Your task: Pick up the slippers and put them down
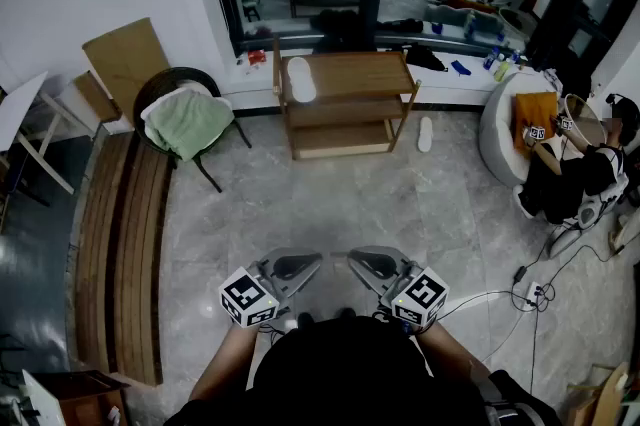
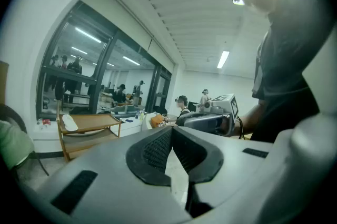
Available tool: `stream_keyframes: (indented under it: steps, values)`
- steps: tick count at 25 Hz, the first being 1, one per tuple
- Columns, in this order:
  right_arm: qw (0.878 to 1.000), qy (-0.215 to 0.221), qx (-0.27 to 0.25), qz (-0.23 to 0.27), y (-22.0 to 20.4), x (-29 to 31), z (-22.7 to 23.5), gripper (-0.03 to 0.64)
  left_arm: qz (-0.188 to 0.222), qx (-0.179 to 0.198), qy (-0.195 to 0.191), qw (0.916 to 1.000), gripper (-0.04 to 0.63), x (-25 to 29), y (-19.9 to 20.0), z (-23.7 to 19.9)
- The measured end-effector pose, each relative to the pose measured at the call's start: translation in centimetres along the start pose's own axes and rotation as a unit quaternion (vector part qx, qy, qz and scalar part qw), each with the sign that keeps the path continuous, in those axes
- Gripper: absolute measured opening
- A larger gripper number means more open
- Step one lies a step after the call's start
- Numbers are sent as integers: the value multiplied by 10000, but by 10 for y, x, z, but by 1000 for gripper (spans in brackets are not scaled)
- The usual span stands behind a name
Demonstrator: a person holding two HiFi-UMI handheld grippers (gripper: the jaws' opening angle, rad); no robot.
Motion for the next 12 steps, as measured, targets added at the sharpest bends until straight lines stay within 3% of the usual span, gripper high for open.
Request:
stream_keyframes:
  steps: [12]
  values:
    - [9994, 286, 157, 85, -6, 6, 21, 40, 19, -65, 261, 9996, 12, 13, 2, -3]
Point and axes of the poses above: the fingertips, and each gripper's own axes: x forward along the fingers, z to its right, y out of its top, the point moved 9 cm from there along -x, backward along the fingers, and after that the axes turned 12 degrees about -y, right-handed, at the moved point
